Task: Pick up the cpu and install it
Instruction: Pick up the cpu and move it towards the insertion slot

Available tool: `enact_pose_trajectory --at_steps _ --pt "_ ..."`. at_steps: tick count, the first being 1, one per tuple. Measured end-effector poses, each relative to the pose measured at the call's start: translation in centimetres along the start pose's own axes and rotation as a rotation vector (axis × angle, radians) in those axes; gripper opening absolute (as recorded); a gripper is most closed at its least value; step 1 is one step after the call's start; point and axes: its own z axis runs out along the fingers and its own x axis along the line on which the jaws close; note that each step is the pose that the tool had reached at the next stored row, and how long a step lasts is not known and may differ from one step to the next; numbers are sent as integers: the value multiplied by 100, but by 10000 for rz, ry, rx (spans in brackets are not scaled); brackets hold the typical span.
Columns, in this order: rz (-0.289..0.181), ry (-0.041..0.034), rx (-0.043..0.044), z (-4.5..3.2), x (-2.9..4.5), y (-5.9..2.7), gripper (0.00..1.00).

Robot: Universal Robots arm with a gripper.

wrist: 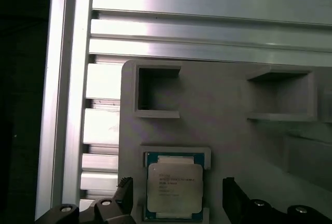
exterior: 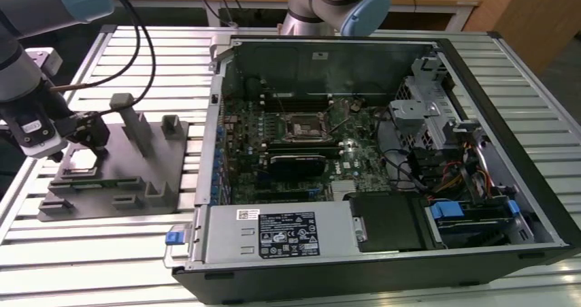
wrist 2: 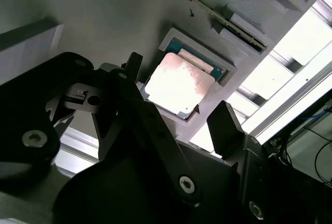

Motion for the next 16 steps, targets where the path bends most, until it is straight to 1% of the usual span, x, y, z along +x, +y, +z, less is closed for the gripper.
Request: enact_pose_trajectory --at_steps 7,8,9,10,11,16 --pt "0 0 0 82 23 -1 78" --pt "0 -1 0 88 27 -2 76" --pt "0 0 0 91 33 -2 70" --pt "0 -1 0 93 38 -1 70" --pt "0 0 0 94 41 -1 64" --pt "6 -1 0 95 40 -1 64"
